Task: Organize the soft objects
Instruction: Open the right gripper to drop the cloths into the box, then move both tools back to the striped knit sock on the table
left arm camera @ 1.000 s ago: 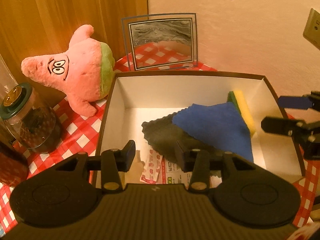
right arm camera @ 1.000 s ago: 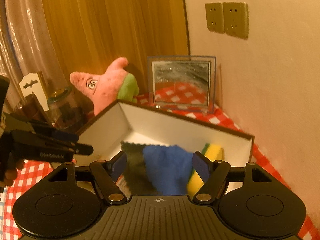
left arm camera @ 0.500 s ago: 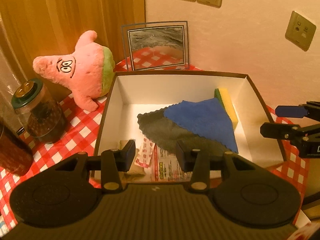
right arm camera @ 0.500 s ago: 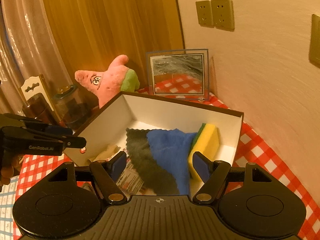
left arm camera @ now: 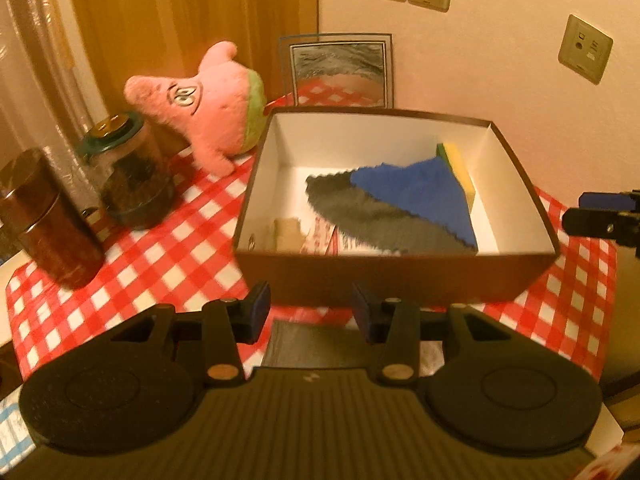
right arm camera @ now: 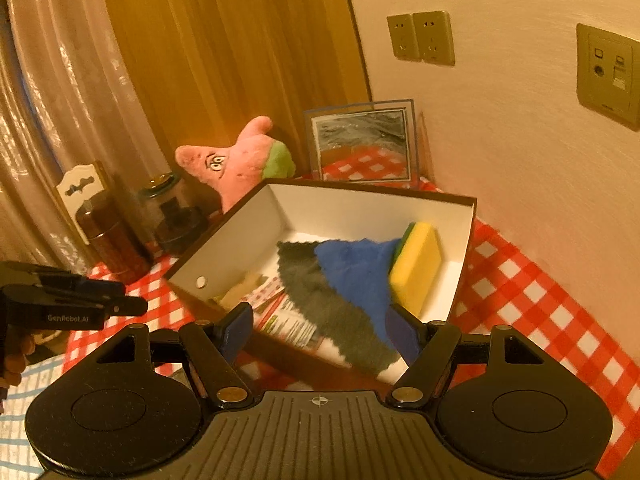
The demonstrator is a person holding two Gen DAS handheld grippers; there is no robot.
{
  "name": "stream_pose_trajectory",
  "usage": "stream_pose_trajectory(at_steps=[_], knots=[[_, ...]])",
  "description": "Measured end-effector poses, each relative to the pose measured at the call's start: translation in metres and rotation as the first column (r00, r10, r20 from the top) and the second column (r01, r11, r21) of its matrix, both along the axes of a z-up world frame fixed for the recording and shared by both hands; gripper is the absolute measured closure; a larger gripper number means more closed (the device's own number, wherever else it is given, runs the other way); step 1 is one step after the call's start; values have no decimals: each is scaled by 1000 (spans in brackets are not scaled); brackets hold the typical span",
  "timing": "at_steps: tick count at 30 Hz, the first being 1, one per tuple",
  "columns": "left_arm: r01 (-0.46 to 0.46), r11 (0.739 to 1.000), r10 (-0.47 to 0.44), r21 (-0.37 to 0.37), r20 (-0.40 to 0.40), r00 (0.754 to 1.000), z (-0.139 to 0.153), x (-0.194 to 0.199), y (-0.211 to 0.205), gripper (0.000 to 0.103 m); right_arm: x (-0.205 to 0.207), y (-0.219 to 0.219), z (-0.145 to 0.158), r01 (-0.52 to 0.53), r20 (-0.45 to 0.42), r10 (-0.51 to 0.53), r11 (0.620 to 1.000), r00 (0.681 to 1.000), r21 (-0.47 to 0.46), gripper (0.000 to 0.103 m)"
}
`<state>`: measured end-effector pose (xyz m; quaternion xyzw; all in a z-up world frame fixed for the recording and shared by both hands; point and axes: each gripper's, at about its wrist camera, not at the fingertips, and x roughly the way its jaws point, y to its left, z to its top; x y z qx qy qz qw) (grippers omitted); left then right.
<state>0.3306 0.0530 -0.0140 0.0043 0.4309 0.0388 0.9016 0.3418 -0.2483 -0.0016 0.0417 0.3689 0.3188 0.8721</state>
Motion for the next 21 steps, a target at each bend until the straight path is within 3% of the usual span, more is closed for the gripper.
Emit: stream_pose_trajectory(at_steps=[9,21], knots=[[-56,998,55,-27,-27,998,-9,-57,7,61,-39,-3,-8,-18,-42,18,1000,999,-3,30],[-114,990,104,-85,-110,988,-43,-106,11,61,-88,22,-52,-103,-190,95,994,977,-30,30]])
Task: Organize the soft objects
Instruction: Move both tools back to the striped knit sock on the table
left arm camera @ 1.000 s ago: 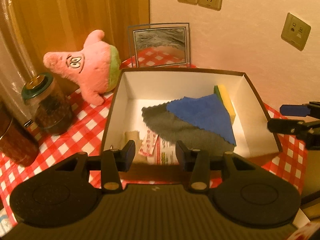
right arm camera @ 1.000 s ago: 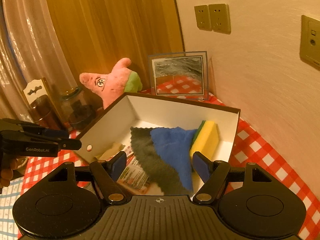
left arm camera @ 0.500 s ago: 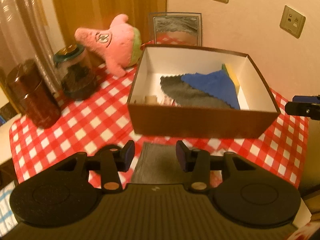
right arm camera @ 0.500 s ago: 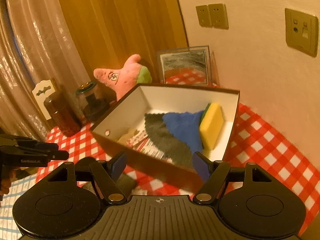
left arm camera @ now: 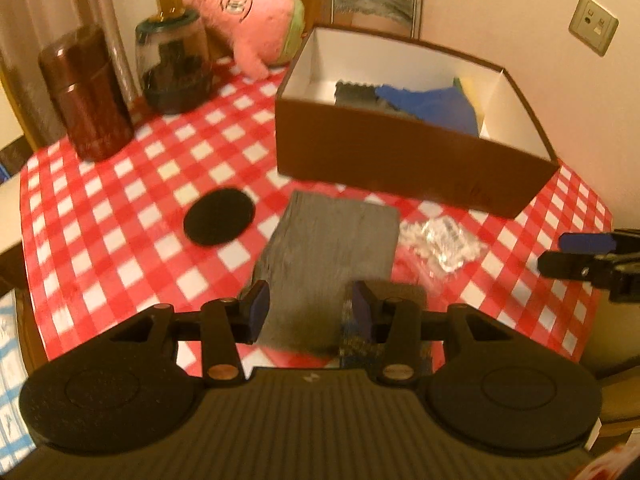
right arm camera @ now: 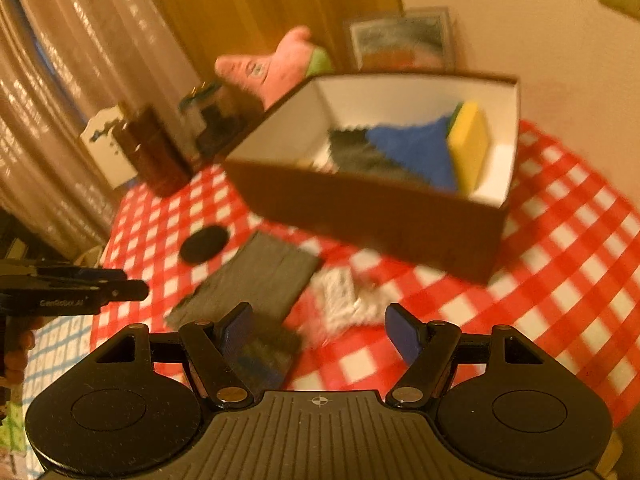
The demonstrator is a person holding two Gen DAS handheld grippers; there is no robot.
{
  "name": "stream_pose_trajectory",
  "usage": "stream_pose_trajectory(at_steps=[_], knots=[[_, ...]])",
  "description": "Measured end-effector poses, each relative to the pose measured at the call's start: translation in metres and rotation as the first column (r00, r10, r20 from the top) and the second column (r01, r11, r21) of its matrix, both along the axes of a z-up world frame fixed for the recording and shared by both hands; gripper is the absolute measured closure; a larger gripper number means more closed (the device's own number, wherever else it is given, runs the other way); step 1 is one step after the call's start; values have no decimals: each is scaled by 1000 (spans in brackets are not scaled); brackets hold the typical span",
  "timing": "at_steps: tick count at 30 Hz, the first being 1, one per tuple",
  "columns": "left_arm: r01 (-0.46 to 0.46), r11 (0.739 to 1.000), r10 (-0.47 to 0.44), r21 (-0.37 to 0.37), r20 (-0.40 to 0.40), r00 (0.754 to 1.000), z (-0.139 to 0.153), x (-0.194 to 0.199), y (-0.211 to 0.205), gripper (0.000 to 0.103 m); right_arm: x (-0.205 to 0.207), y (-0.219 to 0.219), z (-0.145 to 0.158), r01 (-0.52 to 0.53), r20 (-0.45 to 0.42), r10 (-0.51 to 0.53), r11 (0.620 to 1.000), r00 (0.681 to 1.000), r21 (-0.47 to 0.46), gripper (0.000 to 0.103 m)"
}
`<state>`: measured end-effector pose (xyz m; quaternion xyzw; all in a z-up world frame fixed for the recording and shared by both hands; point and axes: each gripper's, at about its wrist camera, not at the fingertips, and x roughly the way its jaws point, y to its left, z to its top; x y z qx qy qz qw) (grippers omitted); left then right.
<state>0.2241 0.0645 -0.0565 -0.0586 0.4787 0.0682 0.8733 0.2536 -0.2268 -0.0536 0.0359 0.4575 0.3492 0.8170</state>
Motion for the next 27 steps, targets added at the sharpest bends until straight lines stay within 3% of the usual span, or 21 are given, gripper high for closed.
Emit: stream_pose_trajectory(at_steps=[10,27], knots=[[-15,1000,14,-21,-60,998,-24,-23,0,61,-21,30,-24,-66,-71,65,998,995,-11,30],[-37,998,31,-51,-100,994,-46,-36,18,61,-26,64,-68,-49,-179,42,998,983,-33,30]])
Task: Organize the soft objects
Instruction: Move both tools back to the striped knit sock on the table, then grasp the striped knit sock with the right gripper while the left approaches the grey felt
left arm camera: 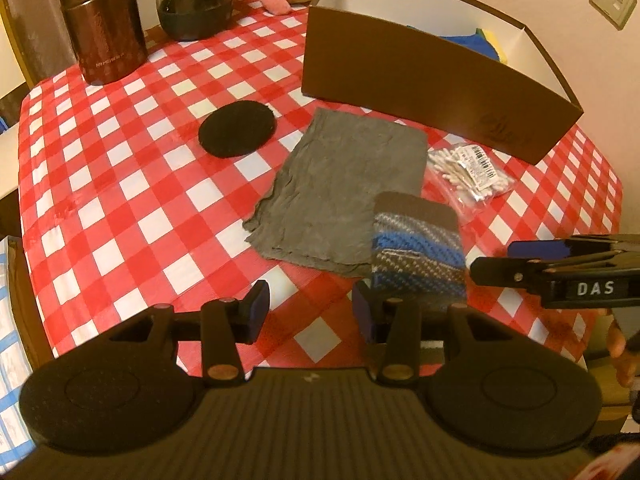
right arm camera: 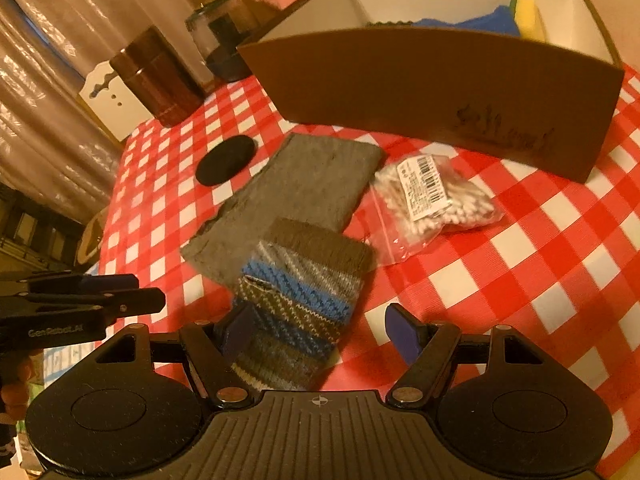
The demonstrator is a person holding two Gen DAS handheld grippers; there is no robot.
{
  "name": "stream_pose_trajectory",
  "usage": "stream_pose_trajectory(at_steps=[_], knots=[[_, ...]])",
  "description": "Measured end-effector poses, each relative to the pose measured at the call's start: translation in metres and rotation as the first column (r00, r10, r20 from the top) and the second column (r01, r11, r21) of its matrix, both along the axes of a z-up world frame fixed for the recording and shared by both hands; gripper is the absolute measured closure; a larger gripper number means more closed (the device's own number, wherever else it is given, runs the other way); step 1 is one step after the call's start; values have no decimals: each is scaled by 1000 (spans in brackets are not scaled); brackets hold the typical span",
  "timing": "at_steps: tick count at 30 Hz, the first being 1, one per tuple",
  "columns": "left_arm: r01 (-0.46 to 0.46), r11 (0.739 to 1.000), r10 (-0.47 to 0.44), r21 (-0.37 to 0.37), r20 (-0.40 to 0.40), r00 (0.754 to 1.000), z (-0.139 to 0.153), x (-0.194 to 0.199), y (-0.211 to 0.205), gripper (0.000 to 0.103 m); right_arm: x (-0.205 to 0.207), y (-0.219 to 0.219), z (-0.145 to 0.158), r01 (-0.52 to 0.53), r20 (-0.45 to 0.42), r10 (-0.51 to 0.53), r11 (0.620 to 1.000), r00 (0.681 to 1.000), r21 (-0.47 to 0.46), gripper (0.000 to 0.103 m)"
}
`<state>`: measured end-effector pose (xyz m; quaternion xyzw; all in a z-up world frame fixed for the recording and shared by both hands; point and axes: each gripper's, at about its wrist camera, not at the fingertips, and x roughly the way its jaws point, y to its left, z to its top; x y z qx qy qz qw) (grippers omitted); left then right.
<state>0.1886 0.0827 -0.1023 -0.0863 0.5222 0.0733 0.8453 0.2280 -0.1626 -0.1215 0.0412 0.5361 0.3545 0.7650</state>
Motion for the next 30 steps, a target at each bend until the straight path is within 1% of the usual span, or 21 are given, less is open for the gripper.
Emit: stream_pose_trajectory(at_steps=[3,7,8,9,13,16,20,24,26,27,28,29,30], knots=[[-2,1000,2,-9,-6,1000,-4,0,2,61,0,9,-11,0,-25,0,1000,1000,-15,30],[-1,1000,1,-12,-17,1000,-10,-1,5,61,-1,19,-24,28,-51,-30,999,998,-30,30],[-1,1000,1,-13,-19,1000,-11,-2,5,61,-2,23,-26,29,-46,-31,999,998,-32,29],[-2,1000,2,-15,-21,1000,-12,-2,6,61,-3,27,-27,24,-42,-26,999,999,-35,26],[-6,1000,6,-16,-22,1000,-15,-3,11,61,-8,44,-32,7,-6,-7,999,1000,-54,20],[-10,1000,10,-14,-23,1000,-16,-3,14,61,-13,57,-35,-2,20,4,996,1000,-90,17],[-11,1000,11,-18,-22,1000,-18,-4,15,61,-22,72,-38,-10,80,22,989,997,-147,16],[-8,1000,8,-22,-24,1000,-21,-5,15,61,-33,80,-40,-53,141,83,978,987,-204,16],[-8,1000,7,-25,-24,1000,-21,-5,14,61,-35,79,-42,-60,154,93,976,984,-208,19],[-7,1000,6,-25,-24,1000,-22,-5,14,61,-35,78,-41,-60,161,95,976,982,-211,25],[-5,1000,5,-24,-24,1000,-22,-5,15,61,-35,77,-40,-65,164,100,976,981,-207,34],[-3,1000,3,-23,-24,1000,-23,-4,15,61,-34,76,-39,-71,161,104,978,981,-197,39],[0,1000,0,-24,-24,1000,-23,-4,14,61,-34,74,-38,-78,156,107,979,982,-186,50]])
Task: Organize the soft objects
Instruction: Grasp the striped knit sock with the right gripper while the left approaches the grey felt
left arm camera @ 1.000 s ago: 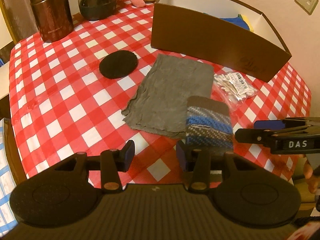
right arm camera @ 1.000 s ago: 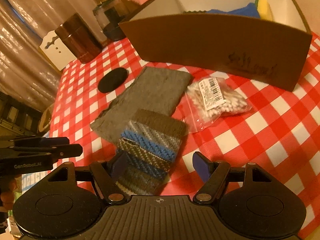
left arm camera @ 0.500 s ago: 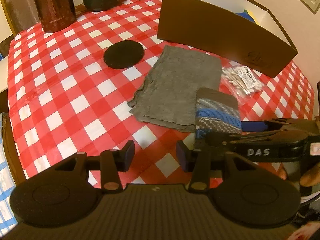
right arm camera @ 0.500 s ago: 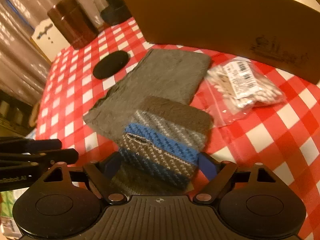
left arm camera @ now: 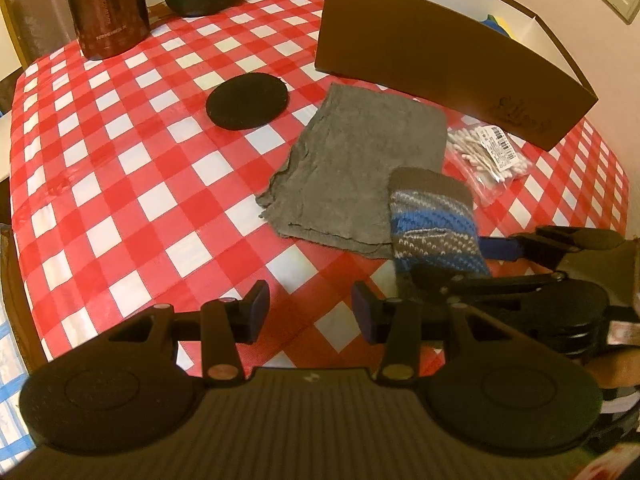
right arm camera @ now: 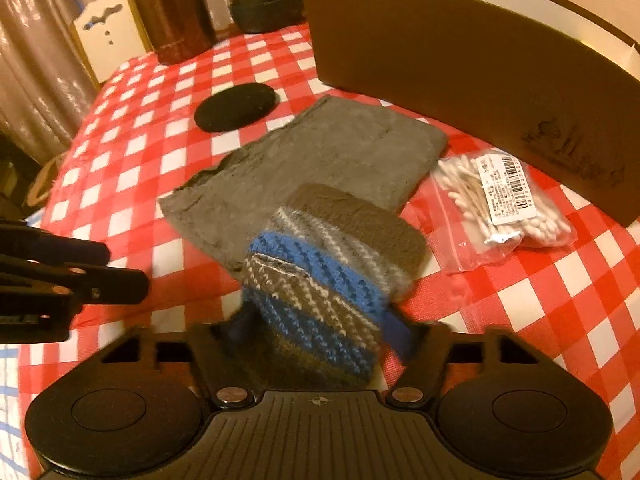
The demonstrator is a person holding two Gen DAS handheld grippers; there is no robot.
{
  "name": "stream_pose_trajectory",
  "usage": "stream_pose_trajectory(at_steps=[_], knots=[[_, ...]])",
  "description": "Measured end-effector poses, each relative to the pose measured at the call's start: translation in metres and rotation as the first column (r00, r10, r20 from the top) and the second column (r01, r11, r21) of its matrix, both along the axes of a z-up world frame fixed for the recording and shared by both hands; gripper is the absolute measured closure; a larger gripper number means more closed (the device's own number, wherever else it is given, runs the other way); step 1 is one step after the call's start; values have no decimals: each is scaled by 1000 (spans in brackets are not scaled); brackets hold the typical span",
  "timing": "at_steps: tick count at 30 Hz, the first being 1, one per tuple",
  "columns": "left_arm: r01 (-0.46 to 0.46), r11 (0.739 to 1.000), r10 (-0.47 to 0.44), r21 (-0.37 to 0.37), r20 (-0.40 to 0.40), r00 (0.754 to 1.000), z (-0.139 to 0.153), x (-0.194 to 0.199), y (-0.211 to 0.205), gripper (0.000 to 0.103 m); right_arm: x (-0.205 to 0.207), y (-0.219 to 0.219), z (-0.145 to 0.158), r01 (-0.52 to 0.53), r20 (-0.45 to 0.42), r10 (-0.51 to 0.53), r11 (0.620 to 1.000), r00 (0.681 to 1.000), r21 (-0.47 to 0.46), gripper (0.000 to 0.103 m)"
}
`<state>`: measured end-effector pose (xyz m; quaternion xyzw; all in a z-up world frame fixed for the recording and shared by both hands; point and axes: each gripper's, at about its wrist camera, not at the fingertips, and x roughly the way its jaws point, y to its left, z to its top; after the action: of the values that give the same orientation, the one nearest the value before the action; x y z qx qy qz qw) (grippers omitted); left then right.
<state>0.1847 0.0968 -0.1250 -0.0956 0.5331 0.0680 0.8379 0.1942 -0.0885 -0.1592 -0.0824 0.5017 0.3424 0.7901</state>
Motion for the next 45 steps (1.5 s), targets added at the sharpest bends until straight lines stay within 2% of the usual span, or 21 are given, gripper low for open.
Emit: stream_pose_trajectory(at_steps=[1,4,9,14,18,25,27,30,31,33,35,37,38,39,41,44,45], knots=[[4,1000,-4,-1,1,1000,0,0,0,61,0,-1,1,-10,-12,10,1000,1000,12,62],[19,1000,-19,1,12,1000,1,2,-3,61,-1,-4,4,-24,-42,26,999,999,37,78],[56,998,-56,5,35,998,2,8,-11,58,1,-23,13,5,-80,1,997,997,71,81],[115,993,-116,17,45,992,-2,20,-28,57,8,-51,28,60,-53,-55,995,997,83,81],[186,981,-189,56,53,981,-7,32,-49,53,15,-70,36,112,-36,-109,989,993,92,81],[322,933,-330,160,25,944,-21,48,-89,46,27,-98,40,190,-63,-183,975,981,118,81],[351,911,-360,215,2,933,-29,52,-99,46,28,-105,39,206,-74,-198,971,977,120,81],[384,864,-391,326,-49,919,-44,55,-111,46,31,-113,37,224,-90,-214,967,973,124,81],[390,849,-398,356,-55,916,-47,55,-113,43,31,-116,37,229,-94,-219,965,971,126,81],[395,837,-411,380,-41,911,-48,54,-113,41,32,-120,36,237,-98,-226,963,969,129,81],[391,838,-409,380,-35,912,-49,57,-112,40,33,-124,36,244,-102,-232,961,967,130,81],[386,846,-403,367,-32,914,-48,59,-109,50,34,-125,35,250,-106,-237,960,966,130,81],[388,852,-403,352,-33,915,-46,61,-108,65,34,-126,34,252,-109,-239,959,965,131,81],[385,859,-398,338,-31,917,-44,60,-108,69,35,-127,34,253,-110,-240,958,965,133,81],[383,857,-400,344,-23,916,-41,60,-108,73,36,-128,34,254,-109,-241,958,964,136,81],[397,825,-424,403,-24,905,-41,57,-115,72,37,-128,33,257,-113,-243,957,963,136,81],[397,819,-424,415,-30,905,-43,57,-117,69,38,-128,32,257,-116,-242,957,963,136,81]])
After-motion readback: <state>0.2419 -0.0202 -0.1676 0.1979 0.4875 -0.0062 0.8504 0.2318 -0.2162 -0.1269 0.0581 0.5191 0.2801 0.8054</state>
